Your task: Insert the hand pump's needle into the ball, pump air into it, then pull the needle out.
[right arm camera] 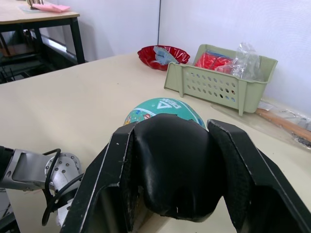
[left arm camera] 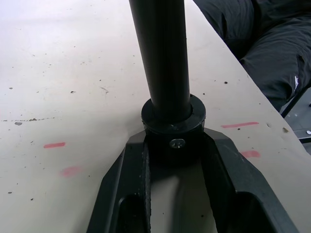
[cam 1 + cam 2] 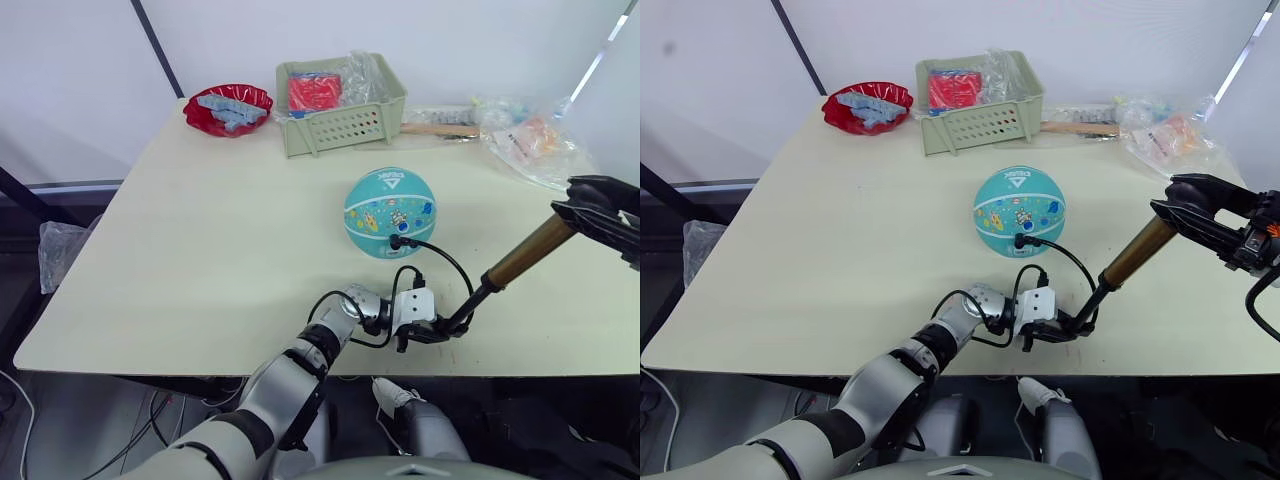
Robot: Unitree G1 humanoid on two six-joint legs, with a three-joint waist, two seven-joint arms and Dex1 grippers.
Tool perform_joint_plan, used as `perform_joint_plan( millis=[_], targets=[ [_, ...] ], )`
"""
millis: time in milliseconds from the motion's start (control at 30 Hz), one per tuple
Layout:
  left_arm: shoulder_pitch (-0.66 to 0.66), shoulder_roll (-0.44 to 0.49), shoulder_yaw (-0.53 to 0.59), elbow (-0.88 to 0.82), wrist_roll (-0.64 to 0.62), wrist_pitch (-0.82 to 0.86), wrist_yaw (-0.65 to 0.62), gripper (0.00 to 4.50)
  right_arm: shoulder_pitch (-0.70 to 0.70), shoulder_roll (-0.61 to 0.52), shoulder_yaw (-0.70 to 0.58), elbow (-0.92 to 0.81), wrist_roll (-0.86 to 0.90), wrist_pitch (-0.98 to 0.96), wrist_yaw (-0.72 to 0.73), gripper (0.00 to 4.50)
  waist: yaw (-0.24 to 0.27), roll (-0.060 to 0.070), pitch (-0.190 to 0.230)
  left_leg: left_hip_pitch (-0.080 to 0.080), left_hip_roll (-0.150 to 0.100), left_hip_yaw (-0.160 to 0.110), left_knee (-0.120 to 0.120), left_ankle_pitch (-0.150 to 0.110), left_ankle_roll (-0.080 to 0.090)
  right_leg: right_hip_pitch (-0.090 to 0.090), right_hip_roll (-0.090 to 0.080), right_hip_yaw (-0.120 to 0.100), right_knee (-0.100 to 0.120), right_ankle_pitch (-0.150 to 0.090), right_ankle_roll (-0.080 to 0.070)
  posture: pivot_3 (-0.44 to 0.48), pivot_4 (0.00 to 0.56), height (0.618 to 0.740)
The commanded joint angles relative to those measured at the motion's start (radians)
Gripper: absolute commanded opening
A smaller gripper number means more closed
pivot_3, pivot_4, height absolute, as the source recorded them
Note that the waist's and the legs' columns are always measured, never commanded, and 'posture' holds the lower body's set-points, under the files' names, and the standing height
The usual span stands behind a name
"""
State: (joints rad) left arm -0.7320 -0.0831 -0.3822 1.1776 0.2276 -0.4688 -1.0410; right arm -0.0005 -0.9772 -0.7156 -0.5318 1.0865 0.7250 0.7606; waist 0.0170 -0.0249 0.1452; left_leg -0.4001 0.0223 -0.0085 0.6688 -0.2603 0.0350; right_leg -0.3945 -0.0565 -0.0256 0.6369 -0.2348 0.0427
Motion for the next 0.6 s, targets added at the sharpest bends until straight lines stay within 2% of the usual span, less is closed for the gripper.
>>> perform_joint_plan(
  millis=[33,167,600],
  targets=[
    [0.046,0.03,-0.043,0.072,0.061,0.039,-0.005,1.05,0.005,0.003,-0.053,-0.025,-0.009,-0.017,-0.013,1.68,0.0,0.0,0.0,0.0,0.0,0.0,0.0,0.0,0.0,0.0,0.0,0.0,0.0,0.0,0.0,0.0,0.15,0.738],
    [0.047,0.029,-0.042,0.072,0.06,0.04,-0.004,1.05,0.068,0.035,-0.009,-0.044,-0.062,-0.031,0.003,1.68,0.0,-0.001,-0.001,0.0,0.0,0.0,0.0,0.0,0.0,0.0,0.0,0.0,0.0,0.0,0.0,0.0,0.15,0.738],
    [0.045,0.032,-0.042,0.07,0.059,0.04,-0.003,1.05,0.26,0.184,0.267,-0.042,-0.326,-0.222,0.048,1.68,-0.001,-0.01,-0.007,0.002,0.001,-0.001,0.0,0.0,0.0,0.001,0.001,-0.001,0.0,-0.003,-0.003,0.0,0.15,0.738]
  ],
)
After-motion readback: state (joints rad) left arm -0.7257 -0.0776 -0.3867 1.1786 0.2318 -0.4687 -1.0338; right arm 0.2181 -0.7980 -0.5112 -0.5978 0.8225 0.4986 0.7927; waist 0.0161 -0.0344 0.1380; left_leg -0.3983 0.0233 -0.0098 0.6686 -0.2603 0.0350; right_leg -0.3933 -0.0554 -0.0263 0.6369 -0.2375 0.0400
